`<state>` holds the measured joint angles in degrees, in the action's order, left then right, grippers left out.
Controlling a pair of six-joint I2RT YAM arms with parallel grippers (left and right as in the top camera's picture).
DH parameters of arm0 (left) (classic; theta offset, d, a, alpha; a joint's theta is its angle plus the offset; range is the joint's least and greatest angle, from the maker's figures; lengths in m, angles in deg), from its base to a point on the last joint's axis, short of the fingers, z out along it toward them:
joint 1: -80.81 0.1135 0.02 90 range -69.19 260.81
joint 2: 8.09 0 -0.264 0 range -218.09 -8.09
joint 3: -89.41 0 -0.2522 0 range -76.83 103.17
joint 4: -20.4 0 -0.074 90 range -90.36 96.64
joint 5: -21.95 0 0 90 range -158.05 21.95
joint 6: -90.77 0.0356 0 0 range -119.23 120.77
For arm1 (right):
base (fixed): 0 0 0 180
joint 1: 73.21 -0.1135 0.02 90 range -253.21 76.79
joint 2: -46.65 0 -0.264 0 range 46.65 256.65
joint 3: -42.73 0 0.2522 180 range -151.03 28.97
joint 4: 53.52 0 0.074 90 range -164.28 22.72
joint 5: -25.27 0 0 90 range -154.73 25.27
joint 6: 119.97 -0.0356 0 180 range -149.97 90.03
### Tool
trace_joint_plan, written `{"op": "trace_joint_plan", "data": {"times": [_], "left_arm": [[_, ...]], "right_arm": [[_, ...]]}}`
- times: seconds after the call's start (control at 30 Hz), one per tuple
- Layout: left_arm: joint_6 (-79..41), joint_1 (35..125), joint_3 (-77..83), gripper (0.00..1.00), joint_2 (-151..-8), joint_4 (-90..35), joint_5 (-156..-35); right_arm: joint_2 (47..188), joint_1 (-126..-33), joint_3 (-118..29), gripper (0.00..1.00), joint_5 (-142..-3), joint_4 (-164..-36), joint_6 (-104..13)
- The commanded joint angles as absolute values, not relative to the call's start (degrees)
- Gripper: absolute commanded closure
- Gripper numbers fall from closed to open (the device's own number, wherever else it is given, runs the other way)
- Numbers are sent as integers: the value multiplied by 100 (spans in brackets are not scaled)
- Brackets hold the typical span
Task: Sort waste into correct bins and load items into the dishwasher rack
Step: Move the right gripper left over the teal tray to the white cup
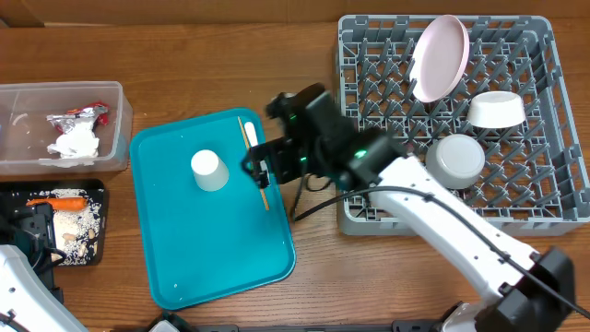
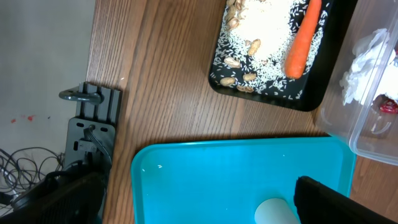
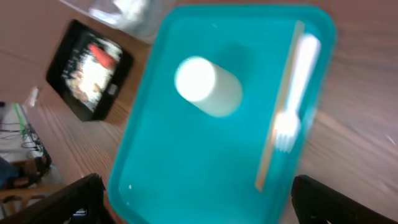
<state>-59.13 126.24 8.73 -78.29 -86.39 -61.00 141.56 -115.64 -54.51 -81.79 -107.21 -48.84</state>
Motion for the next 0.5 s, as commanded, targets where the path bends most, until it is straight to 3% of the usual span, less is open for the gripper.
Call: {"op": "trace_joint_plan", "data": {"times": [0.0, 0.47], "left_arm": [[-6009, 12653, 951, 0, -7822, -8633, -6106], [-6009, 12653, 951, 0, -7822, -8633, -6106]], "right_arm": [[14449, -11837, -5554, 0, -7805, -10249, -4934], [15443, -12310, -5554, 0, -7075, -8646, -3997]]}}
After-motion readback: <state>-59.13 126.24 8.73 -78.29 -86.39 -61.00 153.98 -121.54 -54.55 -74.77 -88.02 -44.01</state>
